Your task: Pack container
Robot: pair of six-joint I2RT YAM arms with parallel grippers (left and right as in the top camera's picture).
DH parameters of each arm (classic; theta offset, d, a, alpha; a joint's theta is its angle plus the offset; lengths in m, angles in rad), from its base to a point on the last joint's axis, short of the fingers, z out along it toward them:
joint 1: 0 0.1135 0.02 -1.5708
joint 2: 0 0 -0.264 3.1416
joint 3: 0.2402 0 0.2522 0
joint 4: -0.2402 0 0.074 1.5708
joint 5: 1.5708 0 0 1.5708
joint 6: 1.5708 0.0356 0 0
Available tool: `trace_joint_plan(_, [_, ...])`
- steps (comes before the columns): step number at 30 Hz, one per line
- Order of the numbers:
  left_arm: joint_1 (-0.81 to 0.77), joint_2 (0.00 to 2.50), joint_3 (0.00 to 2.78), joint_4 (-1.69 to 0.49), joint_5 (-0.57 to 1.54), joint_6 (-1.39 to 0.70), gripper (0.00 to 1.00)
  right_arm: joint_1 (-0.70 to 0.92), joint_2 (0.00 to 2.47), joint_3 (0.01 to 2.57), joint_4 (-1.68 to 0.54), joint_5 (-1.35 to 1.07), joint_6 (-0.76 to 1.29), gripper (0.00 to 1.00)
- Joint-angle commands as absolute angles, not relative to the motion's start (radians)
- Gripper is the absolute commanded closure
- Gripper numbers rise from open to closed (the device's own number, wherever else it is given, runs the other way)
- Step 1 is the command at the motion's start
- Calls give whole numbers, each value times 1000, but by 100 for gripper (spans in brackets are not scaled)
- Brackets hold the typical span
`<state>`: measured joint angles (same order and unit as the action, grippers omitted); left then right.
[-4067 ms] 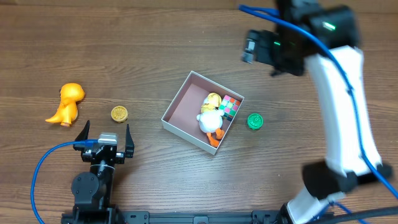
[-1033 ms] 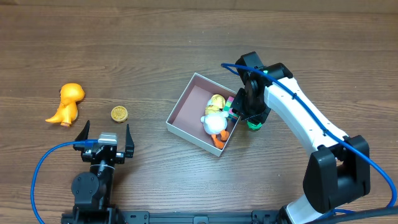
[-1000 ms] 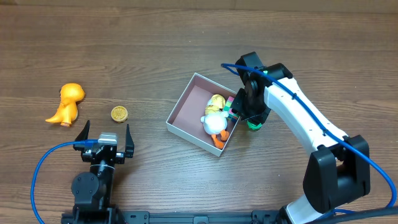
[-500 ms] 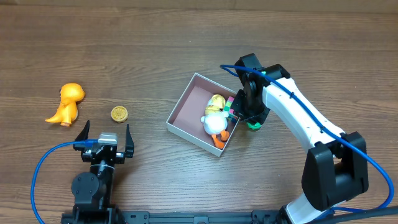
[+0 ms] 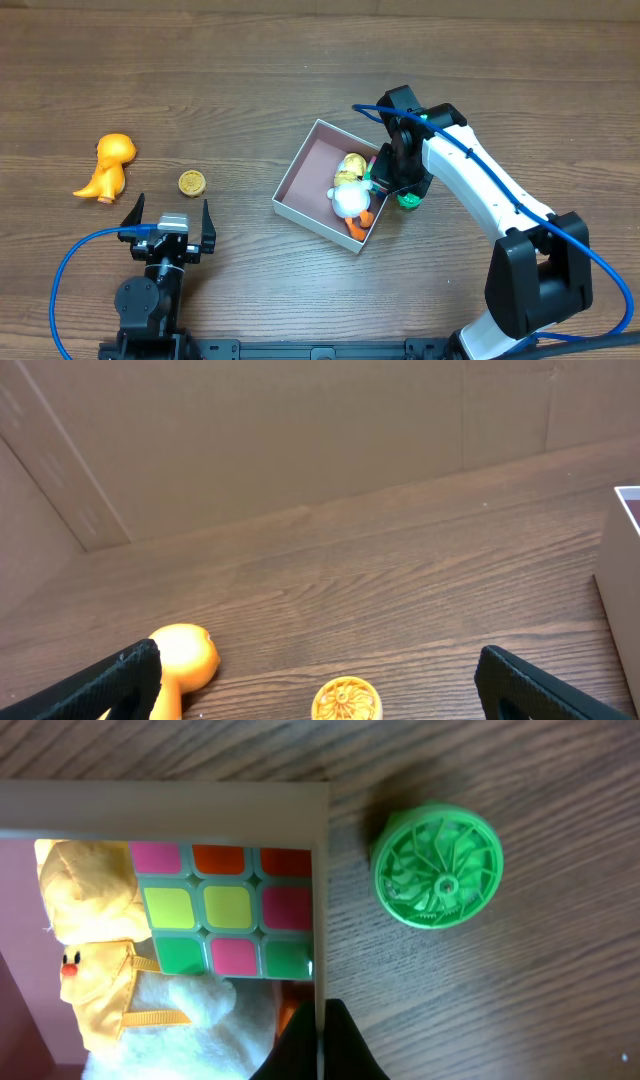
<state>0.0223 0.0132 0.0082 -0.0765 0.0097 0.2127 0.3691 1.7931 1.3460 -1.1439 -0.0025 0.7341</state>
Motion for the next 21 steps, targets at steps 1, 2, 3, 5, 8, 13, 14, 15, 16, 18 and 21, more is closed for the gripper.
trace_joint_plan(1, [32,13,4,-76,0,202,0,371,1797,1340,-1111,25,666,96])
trace_joint_plan(2, [32,13,4,-76,0,202,0,371,1797,1340,-1102,25,649,96])
trace_joint_plan(3, [32,13,4,-76,0,202,0,371,1797,1340,-1090,25,631,96])
trace_joint_plan(5, [32,13,4,-76,0,202,0,371,1797,1340,-1073,22,606,96])
trace_joint_plan(8, [32,13,4,-76,0,202,0,371,1797,1340,-1040,22,558,96])
trace_joint_plan(13, [32,13,4,-76,0,202,0,371,1797,1340,-980,21,461,96])
trace_joint_plan(14, [32,13,4,-76,0,202,0,371,1797,1340,-968,21,431,96])
trace_joint_plan(15, [32,13,4,-76,0,202,0,371,1797,1340,-961,21,411,96])
trace_joint_plan(16, [32,13,4,-76,0,202,0,371,1797,1340,-950,21,373,96])
trace_joint_plan(18, [32,13,4,-76,0,202,0,371,1797,1340,-943,21,322,96])
trace_joint_plan(21, [32,13,4,-76,0,202,0,371,1797,1340,-941,17,237,96])
